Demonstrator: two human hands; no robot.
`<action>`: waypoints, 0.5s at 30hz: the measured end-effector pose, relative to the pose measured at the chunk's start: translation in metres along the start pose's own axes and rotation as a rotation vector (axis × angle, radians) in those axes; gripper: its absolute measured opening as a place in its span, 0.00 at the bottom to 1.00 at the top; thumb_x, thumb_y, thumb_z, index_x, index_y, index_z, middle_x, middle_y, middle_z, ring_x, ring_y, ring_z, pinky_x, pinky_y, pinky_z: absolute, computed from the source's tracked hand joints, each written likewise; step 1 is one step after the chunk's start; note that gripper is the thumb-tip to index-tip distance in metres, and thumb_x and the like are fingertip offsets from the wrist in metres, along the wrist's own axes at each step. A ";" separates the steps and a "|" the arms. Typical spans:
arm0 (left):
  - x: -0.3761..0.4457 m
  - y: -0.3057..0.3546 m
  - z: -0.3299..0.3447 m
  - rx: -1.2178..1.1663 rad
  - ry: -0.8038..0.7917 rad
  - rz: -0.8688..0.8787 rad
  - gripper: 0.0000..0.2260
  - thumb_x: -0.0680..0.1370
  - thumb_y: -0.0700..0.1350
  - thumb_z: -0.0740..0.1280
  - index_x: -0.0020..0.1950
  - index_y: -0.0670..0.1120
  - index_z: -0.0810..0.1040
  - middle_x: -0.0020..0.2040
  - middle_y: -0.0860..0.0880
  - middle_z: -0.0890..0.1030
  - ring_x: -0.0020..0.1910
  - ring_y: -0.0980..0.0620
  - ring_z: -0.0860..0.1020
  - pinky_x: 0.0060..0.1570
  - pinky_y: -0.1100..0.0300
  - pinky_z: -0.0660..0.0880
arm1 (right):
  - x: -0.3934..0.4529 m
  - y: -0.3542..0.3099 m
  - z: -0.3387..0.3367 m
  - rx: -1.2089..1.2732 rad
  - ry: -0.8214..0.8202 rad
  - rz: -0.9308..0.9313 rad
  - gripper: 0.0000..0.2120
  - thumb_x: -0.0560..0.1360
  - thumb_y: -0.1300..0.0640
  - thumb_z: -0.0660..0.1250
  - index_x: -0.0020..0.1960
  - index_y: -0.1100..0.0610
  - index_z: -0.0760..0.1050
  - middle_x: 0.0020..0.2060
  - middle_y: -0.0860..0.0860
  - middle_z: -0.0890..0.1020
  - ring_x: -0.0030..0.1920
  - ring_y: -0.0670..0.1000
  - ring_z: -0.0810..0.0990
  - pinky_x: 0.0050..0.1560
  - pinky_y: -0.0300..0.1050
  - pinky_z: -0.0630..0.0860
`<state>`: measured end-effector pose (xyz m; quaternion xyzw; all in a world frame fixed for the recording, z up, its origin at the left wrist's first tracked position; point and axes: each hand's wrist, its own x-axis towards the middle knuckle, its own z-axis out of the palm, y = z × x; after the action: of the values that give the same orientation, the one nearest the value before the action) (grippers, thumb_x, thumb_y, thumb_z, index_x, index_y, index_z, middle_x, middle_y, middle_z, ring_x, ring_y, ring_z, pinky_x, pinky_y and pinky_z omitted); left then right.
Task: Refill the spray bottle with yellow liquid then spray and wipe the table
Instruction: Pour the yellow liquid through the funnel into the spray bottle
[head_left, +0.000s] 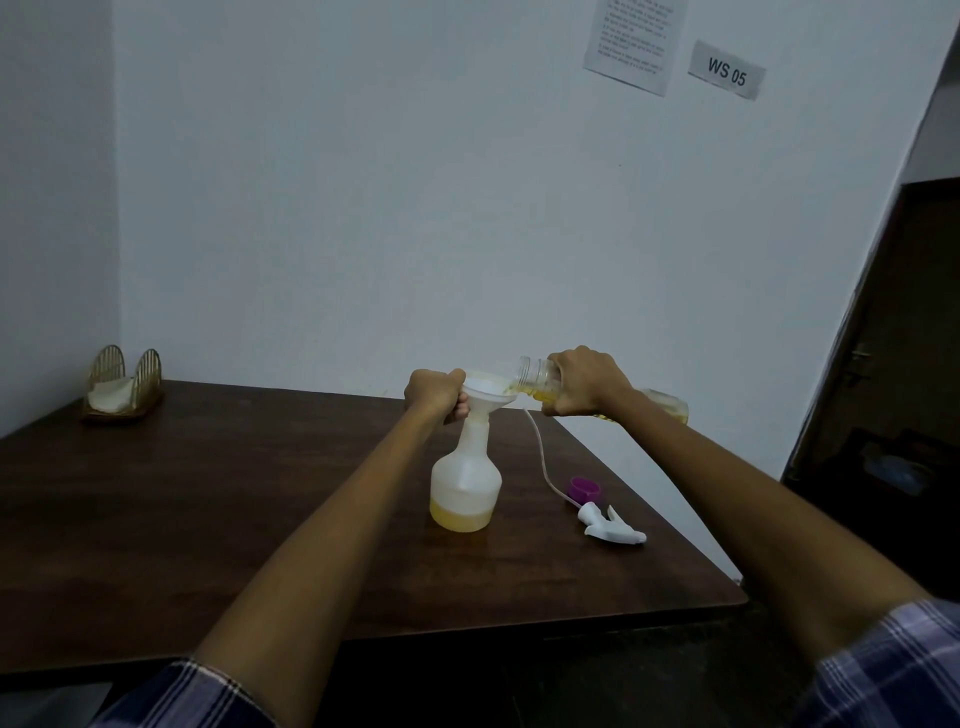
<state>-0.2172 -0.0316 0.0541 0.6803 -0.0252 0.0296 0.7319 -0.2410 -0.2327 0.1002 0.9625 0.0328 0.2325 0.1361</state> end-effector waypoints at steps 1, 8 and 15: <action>0.000 0.000 0.000 -0.001 0.000 0.002 0.10 0.75 0.39 0.61 0.34 0.41 0.74 0.29 0.46 0.75 0.24 0.52 0.73 0.18 0.68 0.70 | 0.000 0.000 0.000 0.001 0.000 0.000 0.18 0.64 0.45 0.72 0.42 0.55 0.69 0.34 0.49 0.74 0.36 0.52 0.73 0.36 0.41 0.65; 0.001 -0.001 0.000 0.000 0.007 0.004 0.10 0.74 0.39 0.61 0.33 0.41 0.74 0.28 0.46 0.75 0.20 0.53 0.72 0.18 0.69 0.69 | -0.001 0.000 0.001 0.007 0.004 -0.001 0.18 0.64 0.45 0.72 0.41 0.55 0.68 0.33 0.49 0.74 0.35 0.51 0.72 0.36 0.41 0.66; 0.001 -0.001 0.000 -0.005 0.010 0.010 0.10 0.74 0.38 0.61 0.33 0.40 0.73 0.28 0.46 0.75 0.14 0.57 0.70 0.17 0.69 0.69 | -0.001 0.000 0.001 0.009 0.001 0.002 0.18 0.63 0.45 0.72 0.41 0.55 0.68 0.33 0.49 0.73 0.35 0.52 0.72 0.36 0.42 0.65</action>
<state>-0.2166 -0.0317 0.0534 0.6782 -0.0250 0.0365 0.7335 -0.2415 -0.2326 0.0989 0.9629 0.0329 0.2331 0.1316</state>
